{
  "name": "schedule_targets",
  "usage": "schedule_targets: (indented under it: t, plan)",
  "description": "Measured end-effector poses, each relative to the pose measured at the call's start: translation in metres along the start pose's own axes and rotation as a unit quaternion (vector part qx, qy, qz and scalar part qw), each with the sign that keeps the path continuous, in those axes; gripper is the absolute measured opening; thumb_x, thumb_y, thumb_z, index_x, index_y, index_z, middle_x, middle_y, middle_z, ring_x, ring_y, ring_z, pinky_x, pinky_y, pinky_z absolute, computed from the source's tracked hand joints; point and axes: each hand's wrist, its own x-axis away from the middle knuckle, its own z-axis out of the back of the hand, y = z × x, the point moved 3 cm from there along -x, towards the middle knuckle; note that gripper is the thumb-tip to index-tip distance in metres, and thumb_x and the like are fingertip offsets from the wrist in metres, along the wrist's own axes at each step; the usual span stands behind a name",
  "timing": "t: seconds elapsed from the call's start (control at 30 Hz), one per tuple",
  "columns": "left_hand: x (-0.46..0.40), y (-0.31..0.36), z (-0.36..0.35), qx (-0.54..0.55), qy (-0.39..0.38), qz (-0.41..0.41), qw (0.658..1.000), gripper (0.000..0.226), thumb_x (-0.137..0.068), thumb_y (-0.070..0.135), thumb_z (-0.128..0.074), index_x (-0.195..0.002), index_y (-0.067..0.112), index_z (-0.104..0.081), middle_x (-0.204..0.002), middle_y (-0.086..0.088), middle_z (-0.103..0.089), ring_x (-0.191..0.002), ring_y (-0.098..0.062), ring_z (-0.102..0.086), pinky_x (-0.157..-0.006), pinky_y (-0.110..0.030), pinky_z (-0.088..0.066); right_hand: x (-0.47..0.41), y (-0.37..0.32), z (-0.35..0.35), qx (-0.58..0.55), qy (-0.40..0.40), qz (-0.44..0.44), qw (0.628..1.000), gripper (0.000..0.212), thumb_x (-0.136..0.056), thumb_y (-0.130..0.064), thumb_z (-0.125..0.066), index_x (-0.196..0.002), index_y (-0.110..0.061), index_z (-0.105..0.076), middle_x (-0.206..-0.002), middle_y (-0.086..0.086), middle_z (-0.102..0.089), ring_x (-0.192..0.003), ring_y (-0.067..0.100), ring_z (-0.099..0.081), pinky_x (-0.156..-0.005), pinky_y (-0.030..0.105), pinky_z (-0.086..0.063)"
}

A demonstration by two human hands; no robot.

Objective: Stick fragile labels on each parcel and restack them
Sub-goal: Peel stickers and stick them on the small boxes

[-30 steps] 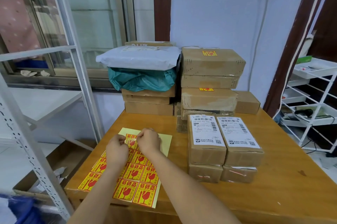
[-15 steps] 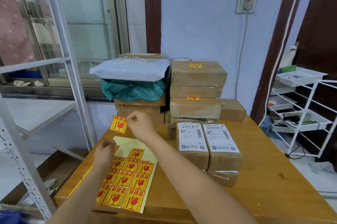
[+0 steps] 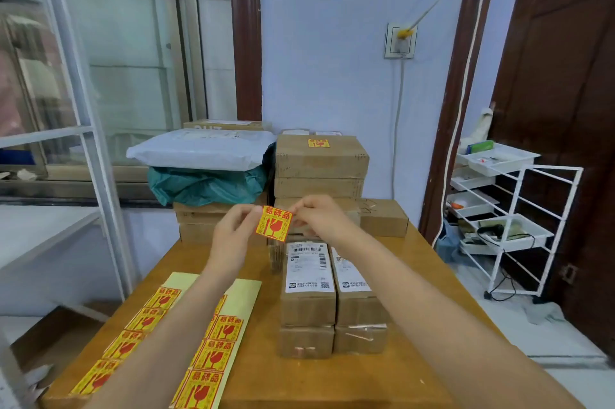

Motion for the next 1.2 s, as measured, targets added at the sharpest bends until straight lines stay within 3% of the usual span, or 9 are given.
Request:
schedule_targets:
  t: [0.13, 0.27, 0.37, 0.53, 0.63, 0.77, 0.83, 1.03, 1.2]
  plan:
    - [0.002, 0.013, -0.027, -0.070, -0.025, -0.016, 0.997, 0.015, -0.094, 0.021, -0.057, -0.081, 0.015, -0.064, -0.078, 0.006, -0.066, -0.070, 0.003, -0.058, -0.063, -0.009, -0.041, 0.008, 0.010, 0.024, 0.007, 0.013, -0.012, 1.000, 0.023, -0.097, -0.016, -0.046, -0.083, -0.021, -0.063, -0.106, 0.009, -0.068, -0.092, 0.016, -0.058, -0.075, 0.028, -0.045]
    - [0.006, 0.019, -0.043, -0.076, -0.041, -0.010, 0.996, 0.021, -0.094, 0.020, -0.057, -0.081, 0.007, -0.066, -0.080, -0.001, -0.067, -0.072, -0.007, -0.057, -0.066, -0.016, -0.041, 0.013, 0.021, 0.038, -0.007, 0.019, -0.026, 0.999, 0.017, -0.097, -0.015, -0.046, -0.096, -0.019, -0.063, -0.099, -0.005, -0.062, -0.090, 0.009, -0.057, -0.079, 0.026, -0.045]
    - [0.008, 0.021, -0.049, -0.066, -0.039, -0.010, 0.997, 0.024, -0.095, 0.020, -0.055, -0.075, 0.010, -0.062, -0.075, -0.002, -0.064, -0.069, -0.009, -0.054, -0.066, -0.020, -0.041, 0.017, 0.031, 0.045, -0.009, 0.056, -0.039, 0.998, 0.023, -0.096, -0.018, -0.050, -0.117, -0.011, -0.057, -0.100, -0.004, -0.058, -0.100, 0.021, -0.061, -0.085, 0.034, -0.050]
    - [0.010, 0.018, -0.055, -0.056, -0.039, 0.006, 0.998, 0.025, -0.095, 0.022, -0.054, -0.077, 0.006, -0.062, -0.072, -0.003, -0.061, -0.067, -0.012, -0.052, -0.066, -0.027, -0.042, 0.020, 0.045, 0.048, 0.032, 0.083, -0.016, 0.996, 0.015, -0.094, -0.014, -0.057, -0.079, -0.014, -0.058, -0.081, -0.002, -0.063, -0.086, 0.018, -0.065, -0.090, 0.039, -0.052]
    - [0.010, 0.011, -0.056, -0.028, -0.038, 0.025, 0.999, 0.029, -0.096, 0.024, -0.052, -0.082, 0.001, -0.063, -0.086, -0.014, -0.067, -0.076, -0.019, -0.059, -0.075, -0.034, -0.047, 0.018, 0.051, 0.048, 0.023, 0.088, -0.015, 0.996, 0.015, -0.095, -0.014, -0.055, -0.088, -0.003, -0.062, -0.084, -0.002, -0.064, -0.079, 0.012, -0.064, -0.090, 0.037, -0.052]
    - [0.013, 0.004, -0.059, -0.016, -0.036, 0.054, 0.998, 0.030, -0.097, 0.023, -0.050, -0.089, -0.001, -0.067, -0.090, -0.013, -0.070, -0.074, -0.011, -0.060, -0.064, -0.016, -0.047, 0.014, 0.057, 0.047, 0.017, 0.098, -0.030, 0.995, 0.026, -0.099, -0.013, -0.048, -0.078, -0.010, -0.062, -0.095, 0.007, -0.066, -0.085, 0.020, -0.066, -0.090, 0.039, -0.052]
    - [0.014, -0.001, -0.060, -0.015, -0.042, 0.060, 0.997, 0.032, -0.097, 0.026, -0.050, -0.090, 0.000, -0.068, -0.091, -0.015, -0.070, -0.076, -0.014, -0.061, -0.069, -0.025, -0.046, 0.013, 0.059, 0.046, 0.016, 0.097, -0.034, 0.995, 0.027, -0.100, -0.015, -0.044, -0.083, -0.005, -0.063, -0.102, 0.008, -0.067, -0.086, 0.019, -0.066, -0.089, 0.039, -0.052]
    - [0.025, -0.006, -0.061, 0.002, -0.040, 0.071, 0.997, 0.030, -0.099, 0.024, -0.048, -0.084, 0.010, -0.069, -0.080, -0.001, -0.071, -0.061, 0.006, -0.060, -0.062, -0.016, -0.044, 0.013, 0.062, 0.037, 0.030, 0.082, -0.002, 0.996, 0.036, -0.097, -0.024, -0.052, -0.088, 0.008, -0.065, -0.098, 0.022, -0.069, -0.078, 0.032, -0.064, -0.060, 0.017, -0.045]
    - [0.029, -0.011, -0.058, 0.001, -0.046, 0.080, 0.996, 0.030, -0.098, 0.024, -0.048, -0.087, 0.007, -0.071, -0.084, -0.005, -0.072, -0.068, -0.001, -0.063, -0.064, -0.015, -0.047, 0.014, 0.064, 0.029, 0.035, 0.056, -0.013, 0.998, 0.024, -0.097, -0.018, -0.053, -0.088, 0.002, -0.063, -0.100, 0.016, -0.069, -0.086, 0.017, -0.062, -0.067, 0.019, -0.044]
